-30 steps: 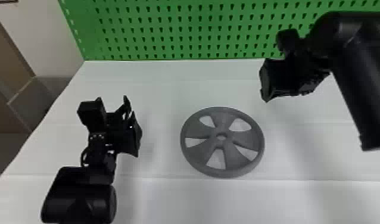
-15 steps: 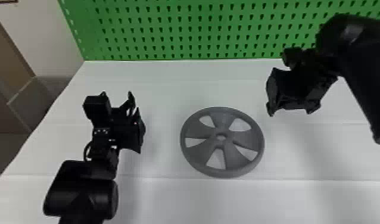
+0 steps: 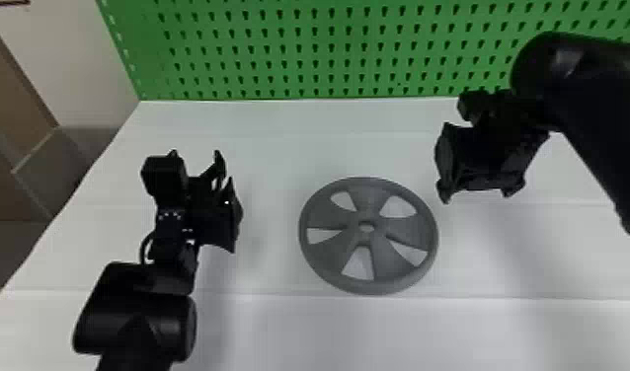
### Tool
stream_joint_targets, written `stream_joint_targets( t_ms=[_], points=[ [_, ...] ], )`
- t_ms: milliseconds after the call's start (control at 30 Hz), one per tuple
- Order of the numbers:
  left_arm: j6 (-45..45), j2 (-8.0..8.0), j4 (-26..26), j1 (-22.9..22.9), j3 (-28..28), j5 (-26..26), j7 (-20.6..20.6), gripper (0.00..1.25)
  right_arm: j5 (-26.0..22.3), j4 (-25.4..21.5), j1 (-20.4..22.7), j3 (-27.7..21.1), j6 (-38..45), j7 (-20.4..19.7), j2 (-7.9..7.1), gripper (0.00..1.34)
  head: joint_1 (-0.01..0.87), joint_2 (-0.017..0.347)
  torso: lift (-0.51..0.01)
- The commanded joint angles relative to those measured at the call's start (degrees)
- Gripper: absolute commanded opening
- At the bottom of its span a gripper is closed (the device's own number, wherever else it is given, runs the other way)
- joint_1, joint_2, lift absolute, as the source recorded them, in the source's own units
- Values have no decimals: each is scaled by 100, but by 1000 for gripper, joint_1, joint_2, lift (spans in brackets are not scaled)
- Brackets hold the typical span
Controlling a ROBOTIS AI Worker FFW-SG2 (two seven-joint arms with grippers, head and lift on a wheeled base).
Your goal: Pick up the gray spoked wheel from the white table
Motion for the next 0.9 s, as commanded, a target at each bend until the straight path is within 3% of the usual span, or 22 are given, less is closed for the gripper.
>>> stream_joint_targets(
  t_ms=[0,500,867],
  points=[
    [1,9,-7,9,-10,2,0,749,-228,85,37,189,-176,1,-21,1252,779,110,-69],
    [-8,36,2,0,-37,2,36,747,-457,296,-86,901,-317,1,-48,1252,779,110,-69],
    [-8,45,2,-9,-63,2,44,742,-641,401,-86,813,-475,1,-83,1252,779,110,-69]
  ],
)
